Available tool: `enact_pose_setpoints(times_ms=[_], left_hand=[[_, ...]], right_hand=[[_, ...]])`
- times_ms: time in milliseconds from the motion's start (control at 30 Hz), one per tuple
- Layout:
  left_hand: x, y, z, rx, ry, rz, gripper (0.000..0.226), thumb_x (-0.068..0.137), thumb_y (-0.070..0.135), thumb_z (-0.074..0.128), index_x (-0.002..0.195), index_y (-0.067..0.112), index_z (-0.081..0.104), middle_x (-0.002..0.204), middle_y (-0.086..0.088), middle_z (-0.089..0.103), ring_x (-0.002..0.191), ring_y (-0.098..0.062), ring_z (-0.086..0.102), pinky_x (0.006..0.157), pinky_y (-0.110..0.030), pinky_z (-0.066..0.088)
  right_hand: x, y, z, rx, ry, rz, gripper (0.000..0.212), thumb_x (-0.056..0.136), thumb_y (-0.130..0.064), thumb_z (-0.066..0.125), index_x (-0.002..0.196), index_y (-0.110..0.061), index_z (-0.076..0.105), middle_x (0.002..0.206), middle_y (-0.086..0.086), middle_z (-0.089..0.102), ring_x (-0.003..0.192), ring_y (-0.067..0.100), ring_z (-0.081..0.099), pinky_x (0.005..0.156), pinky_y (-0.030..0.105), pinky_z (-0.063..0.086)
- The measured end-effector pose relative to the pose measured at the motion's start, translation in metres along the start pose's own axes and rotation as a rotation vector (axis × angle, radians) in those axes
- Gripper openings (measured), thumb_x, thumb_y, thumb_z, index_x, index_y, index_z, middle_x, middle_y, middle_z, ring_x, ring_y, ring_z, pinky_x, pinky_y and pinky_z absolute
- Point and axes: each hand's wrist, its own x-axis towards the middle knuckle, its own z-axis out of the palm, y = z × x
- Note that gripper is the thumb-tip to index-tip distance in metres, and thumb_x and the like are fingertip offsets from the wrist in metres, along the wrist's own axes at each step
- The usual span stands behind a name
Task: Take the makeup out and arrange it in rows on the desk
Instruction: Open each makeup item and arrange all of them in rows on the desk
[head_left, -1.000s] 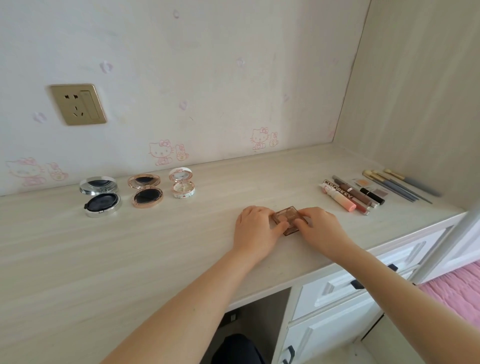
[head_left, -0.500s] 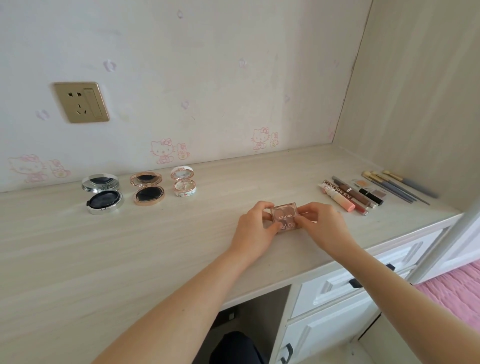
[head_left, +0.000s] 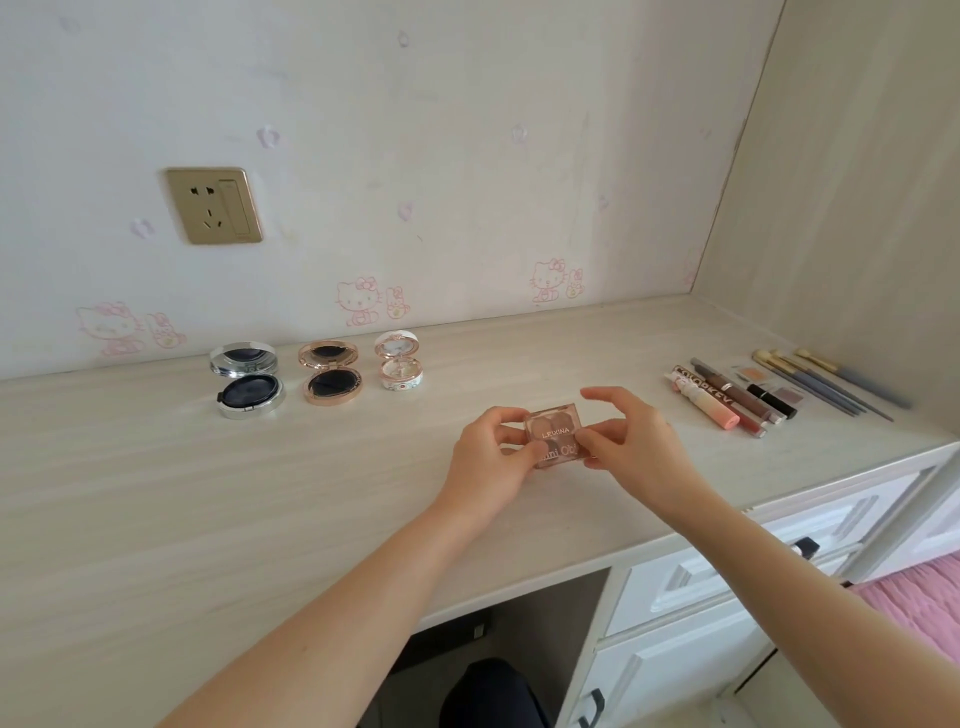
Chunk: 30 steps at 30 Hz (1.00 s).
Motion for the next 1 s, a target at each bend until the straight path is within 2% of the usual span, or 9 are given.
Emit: enact_pose_setpoints(times_ms=[67,200,300,367,467,667,733,867,1000], left_hand=[[-0.006,0.003,-0.010,-0.066,-0.001,-0.015,0.035,0.084,0.001,0.068,0.116,0.009,0.059,0.098,-0.014,0.070,0.084,-0.028,0.071,0.076,-0.036,0.059],[-0.016,0.005,-0.028,-0.136,0.000,-0.033,0.033,0.084,-0.003,0.067,0.114,0.009,0.060,0.097,-0.015,0.070,0.077,-0.023,0.071,0.065,-0.025,0.059],[-0.022,0.004,-0.044,-0.163,0.012,-0.048,0.031,0.084,-0.003,0.067,0.110,0.012,0.061,0.096,-0.016,0.070,0.078,-0.026,0.071,0.070,-0.030,0.060],[-0.026,0.002,-0.057,-0.151,0.026,-0.047,0.031,0.083,-0.002,0.068,0.110,0.013,0.062,0.095,-0.017,0.070,0.079,-0.030,0.071,0.075,-0.036,0.060],[-0.031,-0.002,-0.076,-0.117,0.046,-0.048,0.033,0.083,0.001,0.069,0.114,0.011,0.062,0.092,-0.015,0.072,0.077,-0.029,0.072,0.077,-0.038,0.060],[-0.042,-0.006,-0.109,-0.095,0.059,-0.056,0.031,0.083,0.007,0.071,0.113,0.012,0.065,0.086,-0.011,0.074,0.075,-0.026,0.073,0.075,-0.034,0.060],[-0.045,-0.006,-0.119,-0.090,0.065,-0.058,0.029,0.083,0.007,0.071,0.111,0.014,0.066,0.085,-0.010,0.075,0.076,-0.026,0.073,0.077,-0.035,0.059],[-0.051,-0.008,-0.137,-0.125,0.069,-0.077,0.025,0.084,0.006,0.070,0.103,0.021,0.066,0.082,-0.007,0.075,0.076,-0.024,0.073,0.072,-0.030,0.060],[-0.056,-0.012,-0.148,-0.128,0.076,-0.076,0.026,0.084,0.009,0.070,0.107,0.020,0.065,0.084,-0.005,0.075,0.077,-0.022,0.073,0.070,-0.028,0.060]], right_hand=[[-0.002,-0.006,0.005,0.017,-0.030,-0.028,0.046,0.086,-0.012,0.063,0.125,-0.034,0.052,0.081,-0.002,0.074,0.069,0.015,0.071,0.079,0.040,0.058],[-0.008,-0.018,0.018,-0.035,-0.079,-0.098,0.047,0.087,-0.011,0.060,0.126,-0.037,0.052,0.100,-0.009,0.068,0.069,0.011,0.070,0.075,0.037,0.059],[-0.012,-0.024,0.029,-0.075,-0.115,-0.140,0.050,0.087,-0.013,0.059,0.130,-0.038,0.048,0.114,-0.012,0.063,0.069,0.006,0.070,0.073,0.029,0.058],[-0.015,-0.028,0.036,-0.093,-0.151,-0.154,0.054,0.087,-0.011,0.059,0.133,-0.038,0.046,0.120,-0.015,0.058,0.071,0.004,0.069,0.070,0.017,0.055],[-0.020,-0.036,0.049,-0.149,-0.229,-0.249,0.054,0.087,-0.012,0.060,0.133,-0.036,0.046,0.124,-0.019,0.051,0.082,-0.004,0.066,0.070,0.007,0.050],[-0.026,-0.054,0.081,-0.249,-0.308,-0.430,0.054,0.084,-0.018,0.067,0.135,-0.026,0.049,0.127,-0.011,0.050,0.099,0.005,0.059,0.076,0.014,0.052],[-0.027,-0.059,0.089,-0.306,-0.315,-0.488,0.055,0.085,-0.024,0.067,0.136,-0.026,0.047,0.128,-0.013,0.048,0.103,0.003,0.055,0.083,0.014,0.047],[-0.029,-0.068,0.101,-0.379,-0.325,-0.544,0.057,0.085,-0.036,0.066,0.137,-0.029,0.043,0.130,-0.015,0.047,0.109,0.004,0.052,0.087,0.025,0.049],[-0.030,-0.072,0.113,-0.388,-0.350,-0.566,0.065,0.086,-0.035,0.067,0.142,-0.034,0.035,0.131,-0.014,0.045,0.113,0.007,0.051,0.091,0.028,0.048]])
